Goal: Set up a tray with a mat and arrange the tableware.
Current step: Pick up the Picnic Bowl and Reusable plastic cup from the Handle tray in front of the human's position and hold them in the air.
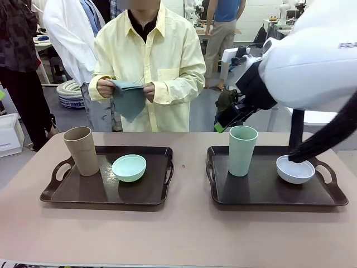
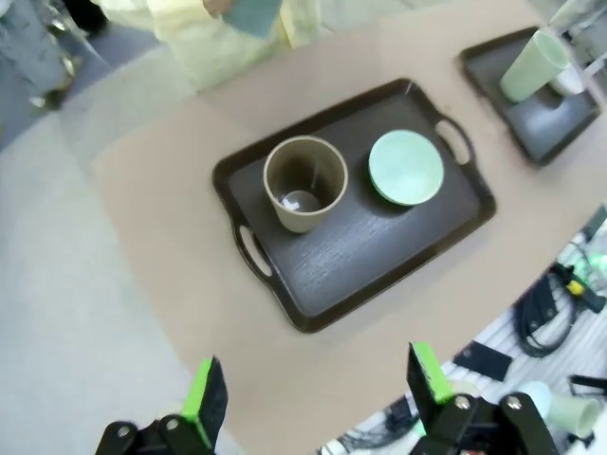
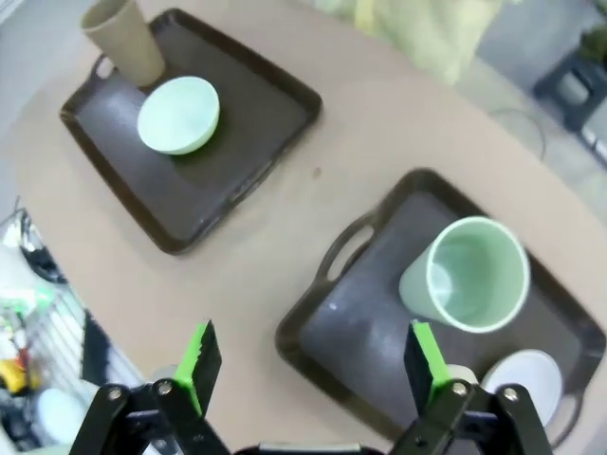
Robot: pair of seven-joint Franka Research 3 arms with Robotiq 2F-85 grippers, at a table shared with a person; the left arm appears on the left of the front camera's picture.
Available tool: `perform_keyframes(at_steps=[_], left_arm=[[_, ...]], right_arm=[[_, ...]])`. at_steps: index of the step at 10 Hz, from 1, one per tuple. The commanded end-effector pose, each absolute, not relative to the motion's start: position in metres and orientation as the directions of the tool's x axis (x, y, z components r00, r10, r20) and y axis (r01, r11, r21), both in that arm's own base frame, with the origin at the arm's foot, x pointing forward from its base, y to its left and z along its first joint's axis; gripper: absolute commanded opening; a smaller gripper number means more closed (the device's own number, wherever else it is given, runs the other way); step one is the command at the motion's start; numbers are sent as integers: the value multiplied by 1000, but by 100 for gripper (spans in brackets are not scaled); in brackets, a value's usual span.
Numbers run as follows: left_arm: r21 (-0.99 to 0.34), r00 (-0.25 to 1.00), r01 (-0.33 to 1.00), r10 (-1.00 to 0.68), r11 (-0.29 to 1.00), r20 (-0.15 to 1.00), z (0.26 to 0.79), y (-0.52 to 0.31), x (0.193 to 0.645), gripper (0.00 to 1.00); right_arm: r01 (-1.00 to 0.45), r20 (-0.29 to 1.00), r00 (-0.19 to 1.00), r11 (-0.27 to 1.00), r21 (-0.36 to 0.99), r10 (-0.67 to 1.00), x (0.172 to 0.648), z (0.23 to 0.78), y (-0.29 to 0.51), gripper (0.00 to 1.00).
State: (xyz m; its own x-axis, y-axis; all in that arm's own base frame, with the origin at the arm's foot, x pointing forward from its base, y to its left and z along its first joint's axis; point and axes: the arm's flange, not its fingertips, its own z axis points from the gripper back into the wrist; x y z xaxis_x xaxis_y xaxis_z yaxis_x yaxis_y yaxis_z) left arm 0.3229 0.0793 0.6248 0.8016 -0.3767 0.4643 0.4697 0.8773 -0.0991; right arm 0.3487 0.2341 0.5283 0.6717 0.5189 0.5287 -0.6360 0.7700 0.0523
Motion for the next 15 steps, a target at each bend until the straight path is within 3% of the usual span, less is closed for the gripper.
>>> perform_keyframes(at_steps=[1,2,5,7,9,12,14,15], left_arm=[[-164,792,523,-406,836,456,625,91,326,100],[-99,802,470,-377,877,464,625,79,323,100],[-99,802,470,-377,877,464,625,79,323,100],[-110,796,488,-390,866,462,623,81,323,100],[73,543,745,-667,663,510,617,53,363,100],[74,372,877,-767,475,523,598,50,402,100],[0,282,940,-779,341,560,572,60,416,100],[-5,177,977,-795,213,581,559,69,426,100]], right_arm=[[-554,441,779,819,149,446,348,550,242,100],[-636,529,672,770,52,519,349,528,234,100],[-636,529,672,770,52,519,349,528,234,100],[-552,489,757,825,121,434,350,527,230,100],[-549,426,789,820,164,443,377,519,285,100],[-593,354,787,777,212,505,410,504,362,100],[-548,314,828,792,269,466,424,489,397,100],[-532,312,839,794,294,447,434,483,409,100]])
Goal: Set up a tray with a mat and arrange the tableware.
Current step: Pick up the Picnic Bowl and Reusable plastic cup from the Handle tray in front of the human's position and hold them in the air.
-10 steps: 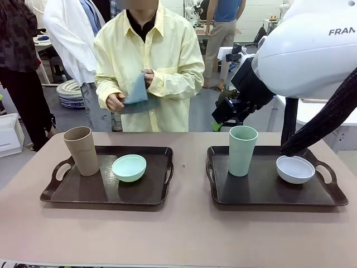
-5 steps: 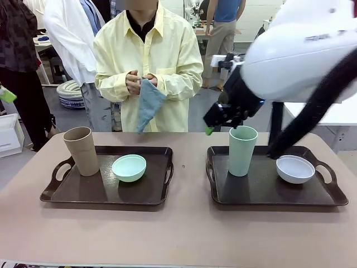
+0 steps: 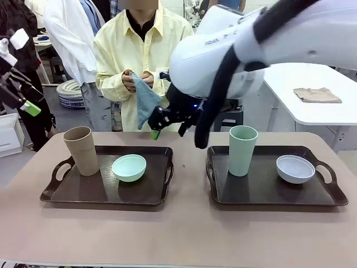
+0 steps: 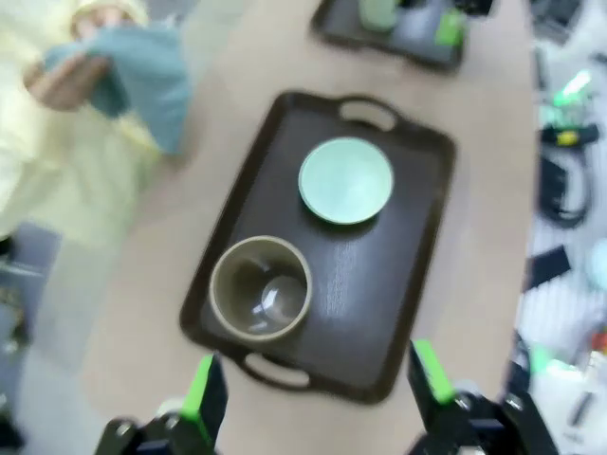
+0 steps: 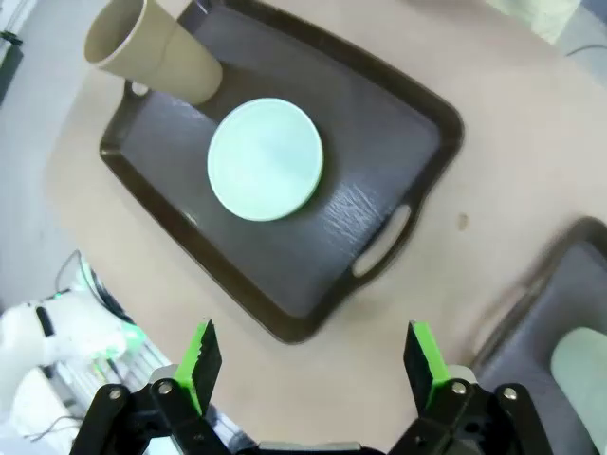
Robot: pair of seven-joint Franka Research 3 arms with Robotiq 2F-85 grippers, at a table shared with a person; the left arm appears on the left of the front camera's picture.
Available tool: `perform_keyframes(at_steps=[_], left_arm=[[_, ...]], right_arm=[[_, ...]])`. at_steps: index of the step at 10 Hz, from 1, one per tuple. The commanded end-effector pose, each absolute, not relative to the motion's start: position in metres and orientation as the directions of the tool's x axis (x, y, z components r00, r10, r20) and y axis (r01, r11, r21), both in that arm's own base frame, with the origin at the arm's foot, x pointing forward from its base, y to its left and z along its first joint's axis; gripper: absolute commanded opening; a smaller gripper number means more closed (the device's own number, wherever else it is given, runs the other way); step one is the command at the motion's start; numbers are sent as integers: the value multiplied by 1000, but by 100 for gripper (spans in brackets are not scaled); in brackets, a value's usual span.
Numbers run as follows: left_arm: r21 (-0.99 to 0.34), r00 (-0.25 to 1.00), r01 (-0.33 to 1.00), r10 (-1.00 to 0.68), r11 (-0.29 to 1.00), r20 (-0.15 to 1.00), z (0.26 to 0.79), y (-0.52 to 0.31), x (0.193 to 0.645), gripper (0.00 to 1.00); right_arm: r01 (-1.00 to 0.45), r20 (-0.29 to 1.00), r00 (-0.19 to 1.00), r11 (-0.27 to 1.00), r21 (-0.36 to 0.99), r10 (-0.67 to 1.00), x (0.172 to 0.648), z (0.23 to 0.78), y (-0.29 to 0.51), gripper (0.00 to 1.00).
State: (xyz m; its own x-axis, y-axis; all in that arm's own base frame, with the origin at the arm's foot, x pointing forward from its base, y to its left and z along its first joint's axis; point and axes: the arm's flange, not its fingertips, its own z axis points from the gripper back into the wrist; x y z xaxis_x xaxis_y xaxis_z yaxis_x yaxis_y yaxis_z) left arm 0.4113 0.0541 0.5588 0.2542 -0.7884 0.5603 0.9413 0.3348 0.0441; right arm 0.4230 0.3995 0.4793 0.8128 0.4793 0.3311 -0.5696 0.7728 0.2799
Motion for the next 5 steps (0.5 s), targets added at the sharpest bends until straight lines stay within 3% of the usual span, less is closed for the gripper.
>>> perform_keyframes(at_steps=[1,4,5], left_arm=[[0,89,994,-791,113,605,549,68,431,100],[47,-64,998,-774,-45,630,532,51,460,100],[44,-69,998,-761,-53,645,531,42,470,100]], right_arm=[[-527,303,844,791,310,443,439,476,420,100],[-525,288,849,766,370,443,471,463,451,100],[-608,305,788,754,250,535,478,459,451,100]])
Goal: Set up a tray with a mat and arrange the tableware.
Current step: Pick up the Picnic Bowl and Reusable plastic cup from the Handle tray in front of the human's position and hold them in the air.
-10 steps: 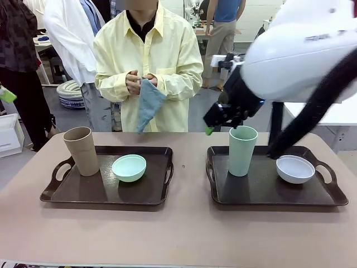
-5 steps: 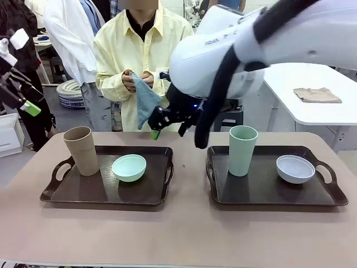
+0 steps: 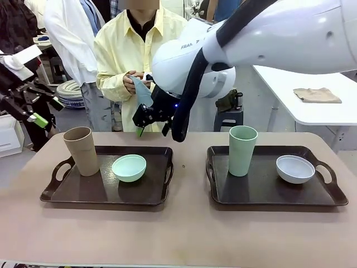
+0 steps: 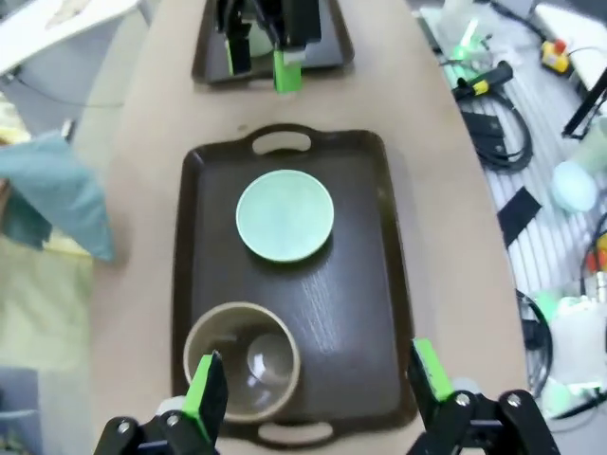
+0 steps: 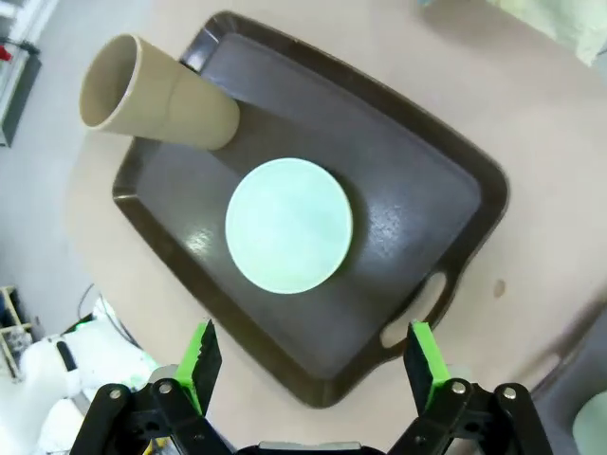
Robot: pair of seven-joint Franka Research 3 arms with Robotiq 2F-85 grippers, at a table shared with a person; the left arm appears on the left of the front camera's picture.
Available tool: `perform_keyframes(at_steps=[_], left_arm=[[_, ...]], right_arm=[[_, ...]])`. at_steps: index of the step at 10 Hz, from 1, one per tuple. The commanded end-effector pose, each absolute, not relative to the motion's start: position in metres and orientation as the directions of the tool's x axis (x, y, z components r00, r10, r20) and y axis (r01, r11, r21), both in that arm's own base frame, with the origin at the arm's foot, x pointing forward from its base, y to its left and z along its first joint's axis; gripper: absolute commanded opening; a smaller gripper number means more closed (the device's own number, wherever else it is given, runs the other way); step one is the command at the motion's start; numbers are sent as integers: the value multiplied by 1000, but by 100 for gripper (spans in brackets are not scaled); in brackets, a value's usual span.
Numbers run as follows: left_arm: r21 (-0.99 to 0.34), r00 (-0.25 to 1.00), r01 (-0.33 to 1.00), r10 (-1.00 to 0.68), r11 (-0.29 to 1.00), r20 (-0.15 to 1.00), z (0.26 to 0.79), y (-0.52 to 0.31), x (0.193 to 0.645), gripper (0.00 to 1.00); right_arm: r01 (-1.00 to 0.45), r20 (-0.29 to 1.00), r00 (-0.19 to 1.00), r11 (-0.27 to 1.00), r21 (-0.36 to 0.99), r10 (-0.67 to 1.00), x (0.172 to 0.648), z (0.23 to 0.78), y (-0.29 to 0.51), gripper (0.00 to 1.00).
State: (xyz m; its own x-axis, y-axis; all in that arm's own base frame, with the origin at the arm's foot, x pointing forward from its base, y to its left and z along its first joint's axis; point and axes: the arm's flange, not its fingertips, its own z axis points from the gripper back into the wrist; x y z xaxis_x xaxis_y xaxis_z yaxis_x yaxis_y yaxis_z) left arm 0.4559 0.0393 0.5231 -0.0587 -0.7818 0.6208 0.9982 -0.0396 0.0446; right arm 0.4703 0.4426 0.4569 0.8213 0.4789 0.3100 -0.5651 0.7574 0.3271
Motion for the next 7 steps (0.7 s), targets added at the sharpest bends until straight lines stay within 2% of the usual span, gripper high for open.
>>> perform_keyframes(at_steps=[1,2,5,6,7], left_arm=[[32,8,999,-750,38,662,546,29,468,100],[45,-59,998,-782,-40,621,523,39,456,100],[45,-59,998,-782,-40,621,523,39,456,100],[37,-39,999,-780,-20,624,525,37,463,100],[26,-60,998,-774,-56,631,515,51,475,100]], right_arm=[[-725,352,674,672,150,649,475,466,443,100],[-565,310,821,757,327,479,470,457,443,100],[-565,310,821,757,327,479,470,457,443,100],[-600,313,796,746,290,518,475,457,445,100],[-568,295,818,773,281,494,479,451,452,100]])
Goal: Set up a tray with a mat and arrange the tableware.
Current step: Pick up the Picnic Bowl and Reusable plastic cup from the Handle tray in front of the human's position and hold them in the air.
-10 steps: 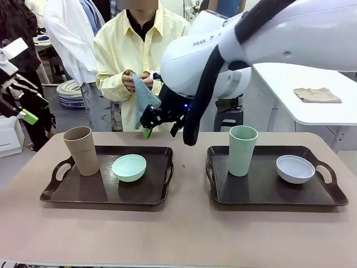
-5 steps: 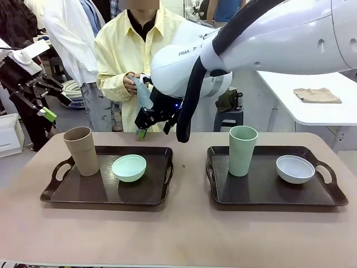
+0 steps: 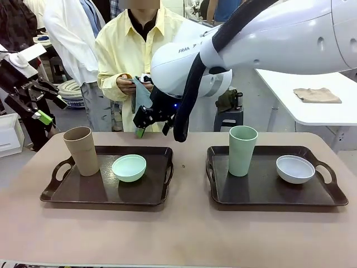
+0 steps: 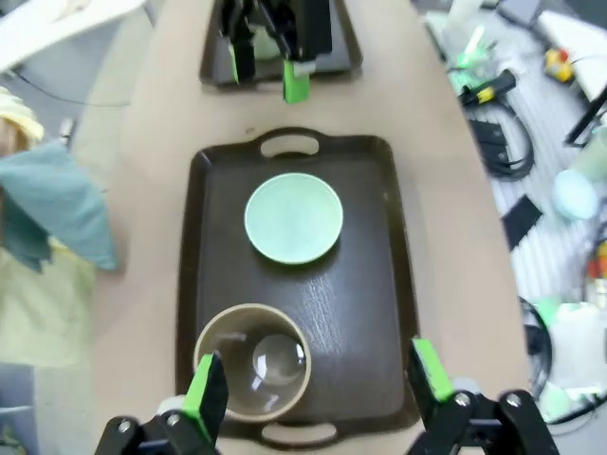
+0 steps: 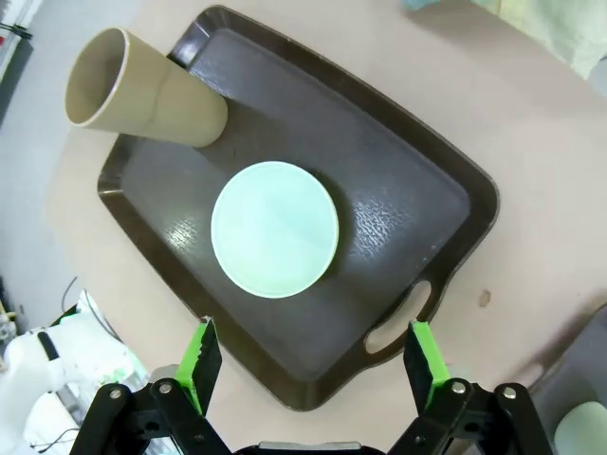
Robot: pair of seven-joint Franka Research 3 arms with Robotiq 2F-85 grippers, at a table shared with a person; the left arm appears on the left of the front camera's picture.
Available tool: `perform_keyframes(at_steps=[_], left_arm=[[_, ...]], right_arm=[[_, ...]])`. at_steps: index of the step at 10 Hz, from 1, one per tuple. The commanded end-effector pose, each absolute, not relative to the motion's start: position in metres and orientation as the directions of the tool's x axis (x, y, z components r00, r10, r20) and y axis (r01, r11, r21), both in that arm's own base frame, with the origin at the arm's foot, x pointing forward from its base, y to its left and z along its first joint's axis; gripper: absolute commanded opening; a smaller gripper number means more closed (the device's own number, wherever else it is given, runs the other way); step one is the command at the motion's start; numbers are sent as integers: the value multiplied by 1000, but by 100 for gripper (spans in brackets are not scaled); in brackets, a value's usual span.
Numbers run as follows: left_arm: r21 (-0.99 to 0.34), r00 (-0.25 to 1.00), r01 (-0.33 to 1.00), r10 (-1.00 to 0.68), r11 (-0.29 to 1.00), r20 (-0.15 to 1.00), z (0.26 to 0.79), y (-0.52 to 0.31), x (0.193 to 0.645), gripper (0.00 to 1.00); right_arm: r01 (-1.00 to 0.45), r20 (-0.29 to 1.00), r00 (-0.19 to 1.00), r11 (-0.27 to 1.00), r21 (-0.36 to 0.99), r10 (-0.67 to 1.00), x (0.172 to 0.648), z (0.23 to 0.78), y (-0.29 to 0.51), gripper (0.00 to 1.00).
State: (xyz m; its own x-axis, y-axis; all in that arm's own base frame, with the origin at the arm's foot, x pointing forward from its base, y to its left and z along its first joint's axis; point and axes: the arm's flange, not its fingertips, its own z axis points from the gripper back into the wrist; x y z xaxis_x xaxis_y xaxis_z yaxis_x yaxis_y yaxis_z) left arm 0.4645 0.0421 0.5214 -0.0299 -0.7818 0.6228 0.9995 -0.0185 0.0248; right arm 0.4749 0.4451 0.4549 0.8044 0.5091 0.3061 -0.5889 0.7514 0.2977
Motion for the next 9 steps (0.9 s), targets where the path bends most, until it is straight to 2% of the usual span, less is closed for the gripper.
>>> perform_keyframes(at_steps=[1,4,7,9], left_arm=[[-22,-49,996,-748,-84,662,504,70,483,100],[0,-135,982,-693,-191,708,466,119,499,100],[16,-98,991,-638,-134,764,425,129,526,100],[-21,-36,996,-624,-83,780,407,127,534,100]], right_arm=[[-551,267,830,790,267,489,483,444,460,100],[-502,167,863,844,186,477,482,426,489,100],[-460,114,888,868,187,446,486,411,500,100],[-445,80,895,876,184,438,491,398,507,100]])
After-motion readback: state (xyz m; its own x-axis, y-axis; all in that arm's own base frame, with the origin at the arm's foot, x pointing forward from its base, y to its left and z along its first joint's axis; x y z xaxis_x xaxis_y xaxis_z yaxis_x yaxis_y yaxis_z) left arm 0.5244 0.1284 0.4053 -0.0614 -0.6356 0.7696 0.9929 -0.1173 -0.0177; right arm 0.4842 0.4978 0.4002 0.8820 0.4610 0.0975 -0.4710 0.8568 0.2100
